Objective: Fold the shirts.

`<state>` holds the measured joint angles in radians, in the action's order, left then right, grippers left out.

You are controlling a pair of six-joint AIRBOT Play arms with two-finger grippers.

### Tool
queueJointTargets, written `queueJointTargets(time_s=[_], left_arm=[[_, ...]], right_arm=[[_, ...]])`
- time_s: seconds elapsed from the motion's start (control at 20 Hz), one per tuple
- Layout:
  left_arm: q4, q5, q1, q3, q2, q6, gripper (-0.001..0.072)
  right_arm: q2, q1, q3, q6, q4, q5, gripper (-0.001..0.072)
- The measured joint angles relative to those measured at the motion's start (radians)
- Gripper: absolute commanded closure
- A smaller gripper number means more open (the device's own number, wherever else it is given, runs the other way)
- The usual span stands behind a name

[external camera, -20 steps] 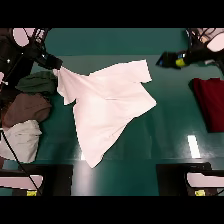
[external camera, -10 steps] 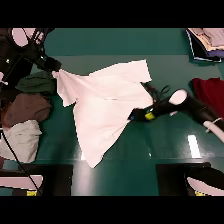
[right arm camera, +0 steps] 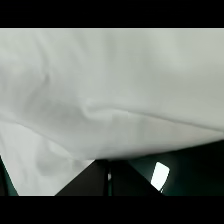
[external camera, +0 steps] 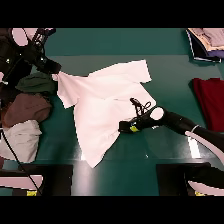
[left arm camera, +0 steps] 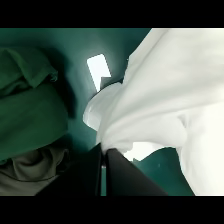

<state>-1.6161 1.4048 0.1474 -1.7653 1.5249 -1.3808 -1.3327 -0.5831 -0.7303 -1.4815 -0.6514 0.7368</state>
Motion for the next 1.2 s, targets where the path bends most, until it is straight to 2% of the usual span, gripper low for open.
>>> queueJointTargets(time_s=[0.15,0.35,0.55,0.7,0.85,1.0,1.2], left_arm=[[0.000,0.035,0.000,0.004,-0.014,0.000,0.0682],[0.015,0.081,0.000,0.099,-0.086,0.000,0.0682],[0.094,0.093,0.000,0.328,-0.207,0.020,0.0682],[0.179,0.071,0.000,0.516,-0.310,0.057,0.0682],[0.213,0.041,0.000,0.652,-0.397,0.119,0.0682],[0.228,0.003,0.000,0.706,-0.440,0.244,0.0681],[0.172,-0.175,0.000,0.730,-0.459,0.356,0.0681]], right_arm=[[0.058,0.054,0.000,0.014,-0.041,-0.034,0.0700],[0.187,0.294,-0.014,0.019,-0.141,0.024,0.0701],[0.270,0.601,-0.134,0.024,-0.248,0.133,0.0701],[0.270,0.759,-0.272,0.040,-0.287,0.205,0.0700],[0.217,0.827,-0.399,0.052,-0.306,0.294,0.0698],[0.141,0.840,-0.500,0.057,-0.313,0.399,0.0698],[0.065,0.816,-0.569,0.060,-0.317,0.476,0.0697]])
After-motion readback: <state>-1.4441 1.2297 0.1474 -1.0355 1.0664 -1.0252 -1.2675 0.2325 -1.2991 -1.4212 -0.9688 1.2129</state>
